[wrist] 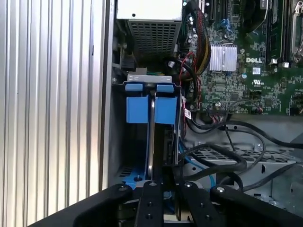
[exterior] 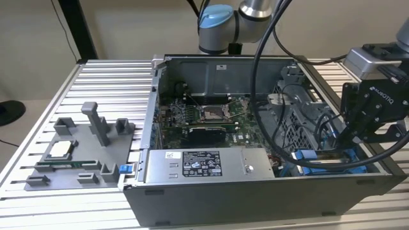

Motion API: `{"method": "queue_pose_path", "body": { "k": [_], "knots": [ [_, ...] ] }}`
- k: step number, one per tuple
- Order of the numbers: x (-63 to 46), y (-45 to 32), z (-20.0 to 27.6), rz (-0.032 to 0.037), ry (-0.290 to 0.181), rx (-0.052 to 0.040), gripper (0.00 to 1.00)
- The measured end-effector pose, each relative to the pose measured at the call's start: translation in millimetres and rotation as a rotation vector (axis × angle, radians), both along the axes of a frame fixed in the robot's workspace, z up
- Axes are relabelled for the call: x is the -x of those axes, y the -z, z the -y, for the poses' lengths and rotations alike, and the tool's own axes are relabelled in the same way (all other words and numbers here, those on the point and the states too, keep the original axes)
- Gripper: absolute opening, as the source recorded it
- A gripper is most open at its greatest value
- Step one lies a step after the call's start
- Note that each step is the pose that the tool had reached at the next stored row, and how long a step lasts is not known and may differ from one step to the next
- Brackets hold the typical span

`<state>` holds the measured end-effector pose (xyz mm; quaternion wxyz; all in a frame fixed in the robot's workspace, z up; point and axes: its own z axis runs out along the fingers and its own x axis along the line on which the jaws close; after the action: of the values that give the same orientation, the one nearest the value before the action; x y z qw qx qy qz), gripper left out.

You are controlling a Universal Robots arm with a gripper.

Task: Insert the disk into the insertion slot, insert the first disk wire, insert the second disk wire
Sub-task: 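Insert the first disk wire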

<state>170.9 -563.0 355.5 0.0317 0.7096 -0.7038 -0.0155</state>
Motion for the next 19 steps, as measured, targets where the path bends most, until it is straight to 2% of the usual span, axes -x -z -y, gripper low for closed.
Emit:
{"method": "queue_pose_path", "body": {
  "k": [12, 19],
  "knots": [
    [1.2, 8.7, -1.9, 0.0000, 0.000, 0.0014, 0.00],
    [1.2, 10.4, -2.9, 0.0005, 0.000, 0.0014, 0.00]
  ]
}}
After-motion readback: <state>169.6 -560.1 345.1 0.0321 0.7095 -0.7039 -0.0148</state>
